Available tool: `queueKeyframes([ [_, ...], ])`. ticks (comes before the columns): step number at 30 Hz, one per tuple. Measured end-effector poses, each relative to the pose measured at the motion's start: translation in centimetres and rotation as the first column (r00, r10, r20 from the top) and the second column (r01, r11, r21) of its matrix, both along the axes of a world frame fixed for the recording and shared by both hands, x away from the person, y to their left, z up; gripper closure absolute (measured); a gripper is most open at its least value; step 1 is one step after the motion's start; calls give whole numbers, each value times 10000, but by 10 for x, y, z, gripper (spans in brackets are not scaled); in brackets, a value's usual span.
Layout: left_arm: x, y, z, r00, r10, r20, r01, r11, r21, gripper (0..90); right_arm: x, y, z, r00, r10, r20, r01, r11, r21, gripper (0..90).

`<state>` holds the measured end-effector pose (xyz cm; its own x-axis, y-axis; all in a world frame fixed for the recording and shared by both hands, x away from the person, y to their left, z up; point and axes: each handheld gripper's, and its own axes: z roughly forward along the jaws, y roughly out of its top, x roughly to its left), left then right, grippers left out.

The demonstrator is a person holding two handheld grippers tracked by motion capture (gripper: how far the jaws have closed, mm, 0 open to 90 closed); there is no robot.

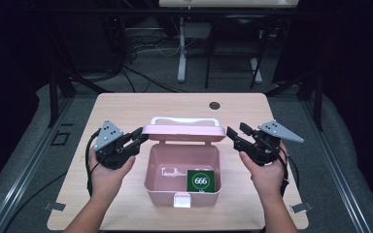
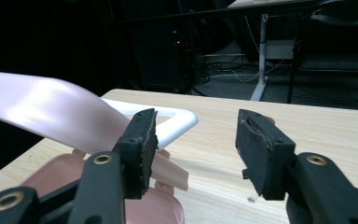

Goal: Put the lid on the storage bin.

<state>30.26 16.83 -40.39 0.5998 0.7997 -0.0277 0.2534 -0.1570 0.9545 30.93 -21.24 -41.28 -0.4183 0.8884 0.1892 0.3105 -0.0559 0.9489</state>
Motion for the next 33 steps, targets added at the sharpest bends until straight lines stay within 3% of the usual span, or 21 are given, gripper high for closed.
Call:
queueKeyframes([
  [7, -5, 3, -3, 9998, -170, -98, 168, 9998, -141, 750, 2, 0, -1, 10000, 5, 3, -5, 10000, -80, 437],
  [33, -26, 8, -16, 9983, -474, -330, 474, 9989, 12, 728, 3, 2, -4, 9998, 29, -191, -34, 9998, -219, 403],
])
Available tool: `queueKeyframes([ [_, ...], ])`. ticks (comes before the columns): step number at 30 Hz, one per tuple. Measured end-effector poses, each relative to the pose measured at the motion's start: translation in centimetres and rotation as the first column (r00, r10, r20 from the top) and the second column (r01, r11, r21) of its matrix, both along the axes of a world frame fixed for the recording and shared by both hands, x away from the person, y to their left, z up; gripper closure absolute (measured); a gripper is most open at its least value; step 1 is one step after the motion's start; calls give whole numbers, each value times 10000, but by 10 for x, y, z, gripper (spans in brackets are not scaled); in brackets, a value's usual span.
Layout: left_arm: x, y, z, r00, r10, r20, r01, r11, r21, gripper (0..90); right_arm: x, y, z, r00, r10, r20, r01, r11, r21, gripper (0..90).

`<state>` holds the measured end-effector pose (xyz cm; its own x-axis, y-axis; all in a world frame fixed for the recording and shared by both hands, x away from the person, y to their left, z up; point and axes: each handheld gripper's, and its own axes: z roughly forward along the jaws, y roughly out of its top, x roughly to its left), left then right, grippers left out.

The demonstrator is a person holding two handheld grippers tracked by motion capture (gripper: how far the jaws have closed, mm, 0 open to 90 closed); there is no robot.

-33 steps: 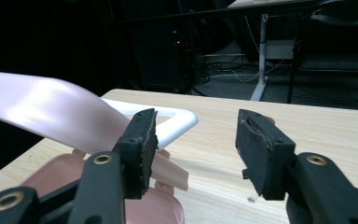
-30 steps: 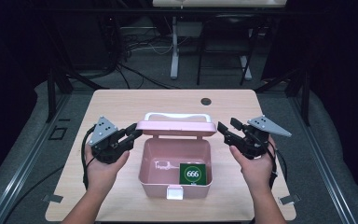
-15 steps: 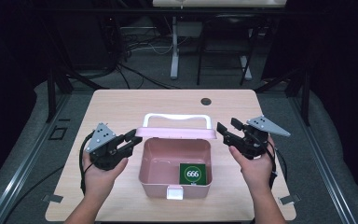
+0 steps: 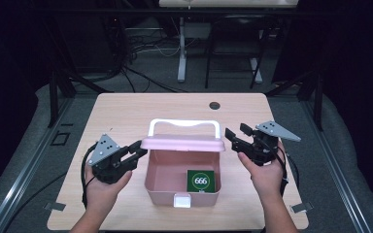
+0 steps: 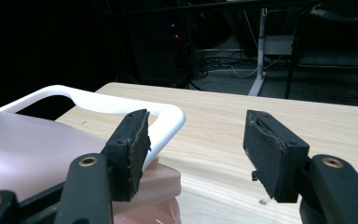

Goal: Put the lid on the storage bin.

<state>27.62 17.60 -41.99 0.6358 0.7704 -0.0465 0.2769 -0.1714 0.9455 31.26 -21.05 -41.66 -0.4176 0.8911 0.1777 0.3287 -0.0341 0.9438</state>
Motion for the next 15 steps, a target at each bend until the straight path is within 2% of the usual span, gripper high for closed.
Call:
queueKeyframes([
  [15, -9, 2, -10, 9998, -120, -137, 121, 9999, 32, 719, 2, 1, -3, 9999, 42, -108, -43, 10000, -55, 401],
])
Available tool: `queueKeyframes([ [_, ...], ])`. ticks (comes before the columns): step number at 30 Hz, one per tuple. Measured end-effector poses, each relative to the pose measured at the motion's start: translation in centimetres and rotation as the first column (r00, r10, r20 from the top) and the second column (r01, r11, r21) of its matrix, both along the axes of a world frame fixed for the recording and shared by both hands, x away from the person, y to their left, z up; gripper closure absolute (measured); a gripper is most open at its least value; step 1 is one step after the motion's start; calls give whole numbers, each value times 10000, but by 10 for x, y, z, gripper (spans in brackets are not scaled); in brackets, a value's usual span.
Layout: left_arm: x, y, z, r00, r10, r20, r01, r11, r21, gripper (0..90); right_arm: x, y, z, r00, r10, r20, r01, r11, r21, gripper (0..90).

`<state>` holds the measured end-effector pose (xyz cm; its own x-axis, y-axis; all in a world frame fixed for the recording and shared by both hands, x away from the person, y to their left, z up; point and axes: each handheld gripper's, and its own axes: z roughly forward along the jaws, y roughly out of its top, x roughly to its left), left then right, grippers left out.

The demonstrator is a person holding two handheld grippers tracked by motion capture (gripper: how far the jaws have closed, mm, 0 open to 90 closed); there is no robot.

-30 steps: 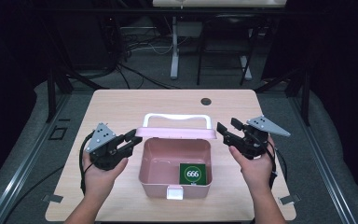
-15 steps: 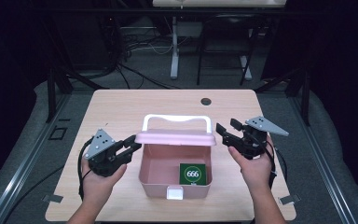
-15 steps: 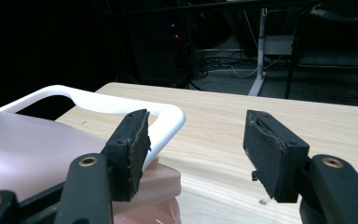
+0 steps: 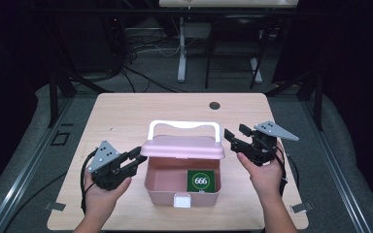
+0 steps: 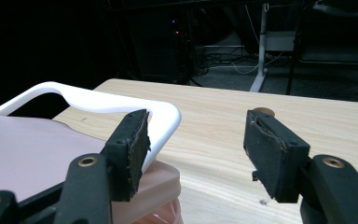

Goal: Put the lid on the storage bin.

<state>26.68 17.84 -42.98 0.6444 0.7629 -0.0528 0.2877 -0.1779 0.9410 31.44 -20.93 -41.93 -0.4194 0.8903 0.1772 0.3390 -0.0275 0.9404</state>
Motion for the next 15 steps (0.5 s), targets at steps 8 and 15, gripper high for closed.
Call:
queueKeyframes([
  [8, -7, 0, -6, 10000, -21, -68, 22, 9999, 113, 716, 1, 1, -1, 10000, 49, -60, -49, 10000, -34, 400],
  [15, -11, 3, -13, 9998, -102, -185, 103, 9999, 58, 718, 1, 2, -2, 9999, 52, -113, -52, 10000, -37, 400],
])
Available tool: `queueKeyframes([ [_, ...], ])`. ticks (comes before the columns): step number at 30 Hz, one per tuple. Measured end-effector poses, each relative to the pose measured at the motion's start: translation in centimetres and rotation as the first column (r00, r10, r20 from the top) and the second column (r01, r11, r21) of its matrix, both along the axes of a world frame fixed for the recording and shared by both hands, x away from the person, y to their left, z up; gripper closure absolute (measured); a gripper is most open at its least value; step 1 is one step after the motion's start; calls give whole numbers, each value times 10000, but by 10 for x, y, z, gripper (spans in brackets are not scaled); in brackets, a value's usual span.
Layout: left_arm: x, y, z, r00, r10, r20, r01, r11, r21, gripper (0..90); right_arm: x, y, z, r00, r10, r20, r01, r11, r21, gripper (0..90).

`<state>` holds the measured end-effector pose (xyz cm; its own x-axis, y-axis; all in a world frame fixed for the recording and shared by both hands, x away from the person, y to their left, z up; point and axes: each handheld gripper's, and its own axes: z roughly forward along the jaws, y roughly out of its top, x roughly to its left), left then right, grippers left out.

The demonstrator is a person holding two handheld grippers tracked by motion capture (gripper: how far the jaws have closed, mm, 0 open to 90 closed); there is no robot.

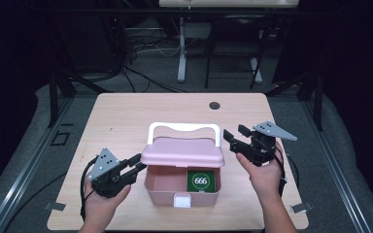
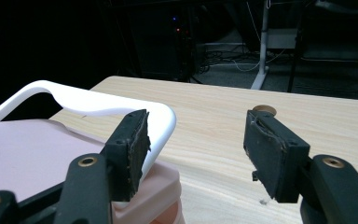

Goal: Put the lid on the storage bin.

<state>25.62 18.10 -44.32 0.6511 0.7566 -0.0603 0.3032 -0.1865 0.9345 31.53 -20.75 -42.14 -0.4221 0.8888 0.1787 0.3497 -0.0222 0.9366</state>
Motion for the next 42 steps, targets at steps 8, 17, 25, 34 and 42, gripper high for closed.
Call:
queueKeyframes([
  [8, -3, 1, -5, 10000, -16, -52, 16, 10000, 13, 725, 1, 1, -1, 10000, 56, -72, -57, 10000, -82, 400],
  [17, -8, 1, -13, 9998, -18, -210, 18, 10000, 2, 727, 0, 1, -1, 9999, 62, -87, -63, 10000, -76, 400],
  [25, -11, 3, -21, 9990, -102, -439, 109, 9998, 154, 730, 0, 1, -1, 9999, 59, -110, -59, 10000, -43, 400],
  [34, -16, 4, -32, 9976, -168, -676, 190, 9993, 319, 731, 1, 1, -1, 9999, 73, -143, -74, 9999, -78, 400],
  [42, -20, 5, -35, 9968, -235, -766, 260, 9991, 320, 731, 1, 1, -2, 9998, 88, -154, -88, 9999, -55, 400],
])
